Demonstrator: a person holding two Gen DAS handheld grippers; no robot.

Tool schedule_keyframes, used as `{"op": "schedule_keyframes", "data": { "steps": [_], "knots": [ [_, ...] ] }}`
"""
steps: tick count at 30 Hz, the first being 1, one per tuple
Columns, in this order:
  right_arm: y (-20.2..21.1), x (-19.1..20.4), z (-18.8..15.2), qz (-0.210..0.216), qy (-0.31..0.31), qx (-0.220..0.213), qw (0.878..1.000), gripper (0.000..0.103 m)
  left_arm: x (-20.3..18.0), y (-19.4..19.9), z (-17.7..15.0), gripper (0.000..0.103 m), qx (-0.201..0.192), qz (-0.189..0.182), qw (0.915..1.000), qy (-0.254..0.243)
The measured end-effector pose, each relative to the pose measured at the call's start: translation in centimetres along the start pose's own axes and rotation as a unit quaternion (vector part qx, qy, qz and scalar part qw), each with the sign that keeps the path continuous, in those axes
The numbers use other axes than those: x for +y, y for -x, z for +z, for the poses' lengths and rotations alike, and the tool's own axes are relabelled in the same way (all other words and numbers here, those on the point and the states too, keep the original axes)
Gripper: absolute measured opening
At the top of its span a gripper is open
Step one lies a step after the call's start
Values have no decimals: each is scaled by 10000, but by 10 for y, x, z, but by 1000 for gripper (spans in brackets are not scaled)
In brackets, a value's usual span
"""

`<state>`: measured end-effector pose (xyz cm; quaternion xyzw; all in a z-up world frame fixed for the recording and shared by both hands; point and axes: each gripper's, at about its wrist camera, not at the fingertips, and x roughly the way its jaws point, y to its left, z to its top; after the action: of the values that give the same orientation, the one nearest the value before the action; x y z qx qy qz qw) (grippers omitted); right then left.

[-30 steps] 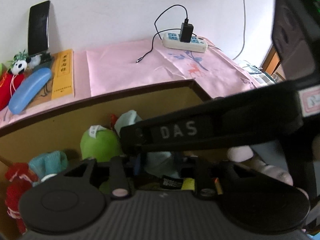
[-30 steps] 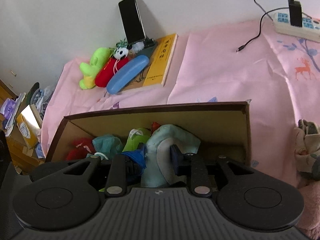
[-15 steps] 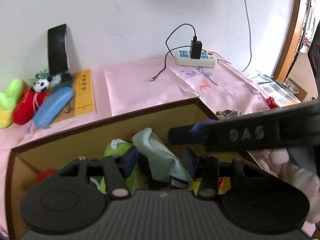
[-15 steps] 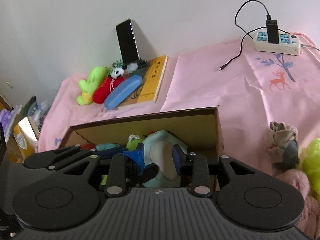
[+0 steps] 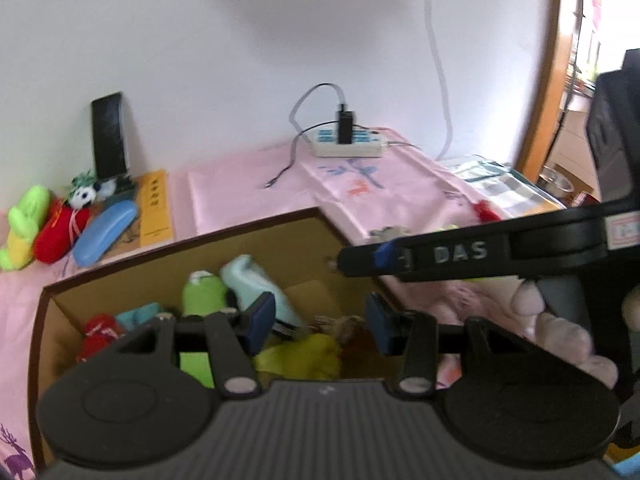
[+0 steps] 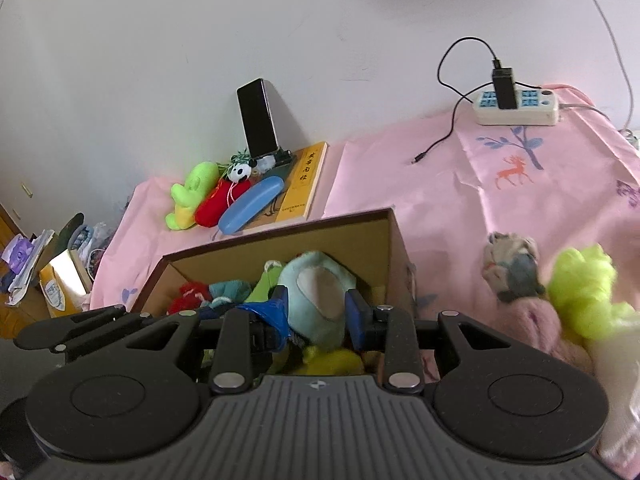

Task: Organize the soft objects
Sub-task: 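Return the right gripper to the pile and grasp the white fluffy towel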

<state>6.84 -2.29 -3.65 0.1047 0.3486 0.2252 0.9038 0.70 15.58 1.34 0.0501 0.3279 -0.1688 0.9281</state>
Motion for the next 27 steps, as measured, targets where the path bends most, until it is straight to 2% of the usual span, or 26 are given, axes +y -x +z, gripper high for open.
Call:
{"op": "schedule_keyframes", "data": {
  "steps": [4, 10, 19, 27],
  "knots": [
    [19, -11, -11, -31, -56, 2, 10000, 13, -28, 5, -5, 47, 0, -197, 9995, -241],
    [47, -37, -26, -167, -190, 32, 9997, 13, -67, 1, -10, 48, 139, -616, 9974, -349],
    [83, -99, -42, -543, -747, 34, 9957, 14, -125, -30, -11, 49, 462, -1038, 9924, -475],
    [107, -161, -46, -714, -1344, -184, 9882, 14, -161, -72, -1, 50, 631, -1320, 9889, -273]
  ]
}}
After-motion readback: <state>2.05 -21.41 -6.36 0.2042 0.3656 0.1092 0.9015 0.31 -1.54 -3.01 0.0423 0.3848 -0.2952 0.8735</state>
